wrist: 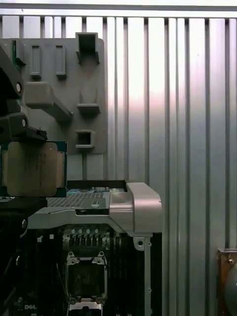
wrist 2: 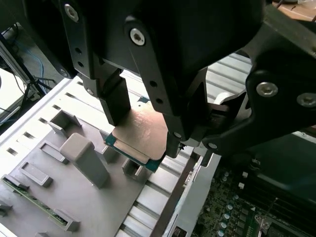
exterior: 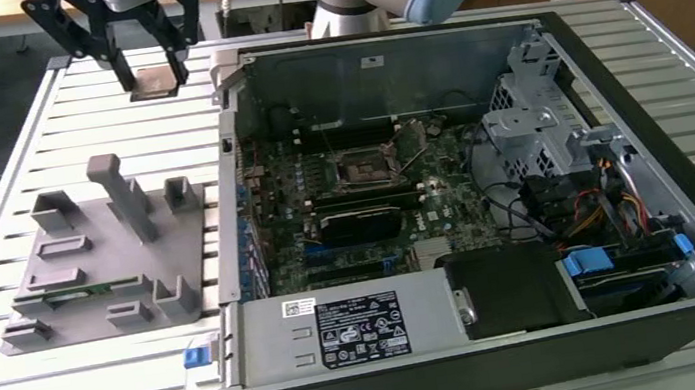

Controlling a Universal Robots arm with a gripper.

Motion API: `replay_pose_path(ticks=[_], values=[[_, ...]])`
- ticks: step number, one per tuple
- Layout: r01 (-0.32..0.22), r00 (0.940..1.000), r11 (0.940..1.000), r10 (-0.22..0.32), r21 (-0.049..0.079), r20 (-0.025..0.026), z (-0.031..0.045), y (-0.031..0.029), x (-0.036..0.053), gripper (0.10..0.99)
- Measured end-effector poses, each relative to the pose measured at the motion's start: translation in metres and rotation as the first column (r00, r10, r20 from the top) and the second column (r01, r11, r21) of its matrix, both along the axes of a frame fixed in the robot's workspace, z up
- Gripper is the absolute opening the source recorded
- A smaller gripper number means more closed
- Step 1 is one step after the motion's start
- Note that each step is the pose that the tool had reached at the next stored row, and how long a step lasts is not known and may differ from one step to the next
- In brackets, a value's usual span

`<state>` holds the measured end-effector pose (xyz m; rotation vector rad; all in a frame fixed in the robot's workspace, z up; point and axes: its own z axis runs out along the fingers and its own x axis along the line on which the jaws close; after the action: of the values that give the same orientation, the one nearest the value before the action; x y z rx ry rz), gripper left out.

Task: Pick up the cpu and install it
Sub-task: 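Pick up the cpu and move it towards the insertion slot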

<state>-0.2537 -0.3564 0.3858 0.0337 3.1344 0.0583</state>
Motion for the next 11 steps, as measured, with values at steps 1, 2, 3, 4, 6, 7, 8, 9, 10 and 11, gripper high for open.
replay_pose_path(ticks=[1, 2, 3, 4, 6, 7, 8, 9, 10, 11], values=[[0.0, 1.0, 1.0, 0.0, 0.0, 0.0, 0.0, 0.0002, 0.001, 0.537], [0.0, 1.0, 1.0, 0.0, 0.0, 0.0, 0.0, 0.0005, 0.0024, 0.537], [0.0, 1.0, 1.0, 0.0, 0.0, -0.0001, 0.0, 0.0008, 0.0038, 0.537], [0.0, 1.0, 1.0, 0.0, 0.0, 0.0, 0.0, 0.0009, 0.0055, 0.537], [0.0, 1.0, 1.0, 0.0, 0.0, 0.0, -0.0001, 0.0013, 0.0085, 0.537], [0.0, 1.0, 1.0, 0.0, 0.0, 0.0, 0.0, 0.0014, 0.01, 0.537], [0.0, 1.0, 1.0, 0.0, 0.0, 0.0001, -0.0001, 0.0016, 0.0119, 0.537], [0.0, 1.0, 1.0, 0.0, 0.0, 0.0, -0.0001, 0.0017, 0.0137, 0.537], [0.0, 1.0, 1.0, 0.0, 0.0, 0.0, -0.0001, 0.0019, 0.0151, 0.537], [0.0, 1.0, 1.0, 0.0, 0.0, 0.0, -0.0001, 0.0021, 0.0168, 0.537]])
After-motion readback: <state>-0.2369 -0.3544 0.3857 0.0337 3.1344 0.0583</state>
